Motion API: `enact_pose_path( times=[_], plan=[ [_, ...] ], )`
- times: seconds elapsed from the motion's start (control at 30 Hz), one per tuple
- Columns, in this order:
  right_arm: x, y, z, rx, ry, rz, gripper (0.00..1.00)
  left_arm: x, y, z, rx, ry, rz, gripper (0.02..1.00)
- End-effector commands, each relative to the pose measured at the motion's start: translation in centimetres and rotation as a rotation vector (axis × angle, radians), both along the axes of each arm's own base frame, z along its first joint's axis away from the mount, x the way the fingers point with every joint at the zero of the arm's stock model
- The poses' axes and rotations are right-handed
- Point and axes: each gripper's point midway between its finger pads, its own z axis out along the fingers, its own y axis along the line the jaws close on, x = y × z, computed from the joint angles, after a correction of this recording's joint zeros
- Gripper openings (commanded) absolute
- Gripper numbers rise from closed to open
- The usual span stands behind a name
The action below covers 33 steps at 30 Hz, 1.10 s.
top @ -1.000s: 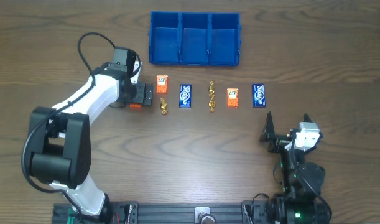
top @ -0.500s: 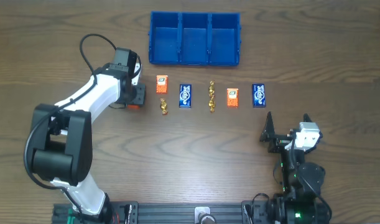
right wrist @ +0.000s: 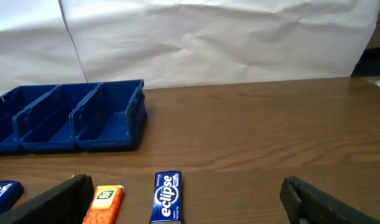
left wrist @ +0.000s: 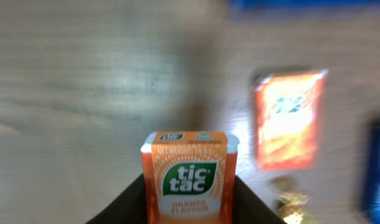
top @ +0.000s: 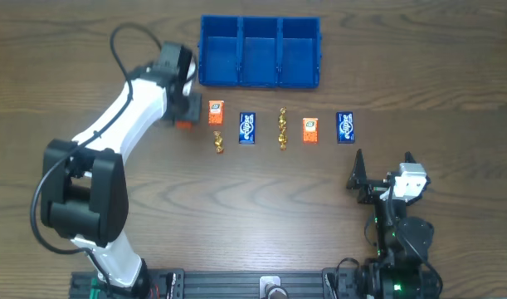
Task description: Sort Candies Into Trays
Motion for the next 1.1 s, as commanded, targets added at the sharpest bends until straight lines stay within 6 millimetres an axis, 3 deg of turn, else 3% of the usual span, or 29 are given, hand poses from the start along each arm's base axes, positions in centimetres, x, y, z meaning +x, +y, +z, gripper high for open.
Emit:
enact_pose_path(
  times=[0.03,0.13,0.27,0.4,0.5,0.7,0.87,1.1],
  plan=[
    [0.0,-0.2,-0.2,-0.013,0.001,-0.007,0.998,6.6,-3.1,10.4,-0.023,-0.281,0.019,0.272],
    [0.0,-0.2,-0.2,-0.013,0.002,-0.007,0.998,9.9,-4.9,14.4,-0.066,-0.385,0.026,0.272],
    [0.0,-0.2,-0.2,-0.013,0.001,-0.007,0.998,13.3,-6.3,14.8,-0.063,-0.398,0.03,0.27],
    [0.0,-0.2,-0.2,-0.013,0.001,-0.007,0.998,15.0,-6.8,12.5,-0.05,-0.347,0.051,0.27],
    [0.0,-0.2,-0.2,-0.013,0.001,-0.007,0.998,15.2,-7.0,10.0,-0.045,-0.3,0.063,0.27],
    [0.0,-0.2,-0.2,-0.013,0.001,-0.007,0.998,15.2,-7.4,6.8,-0.045,-0.238,0.053,0.272],
    [0.0,-0.2,-0.2,-0.013,0.002,-0.007,0.998,15.4,-7.8,6.0,-0.061,-0.231,0.046,0.288],
    [0.0,-0.2,-0.2,-0.013,0.001,-0.007,0.998,15.5,-7.9,6.0,-0.063,-0.233,0.049,0.421]
  ],
)
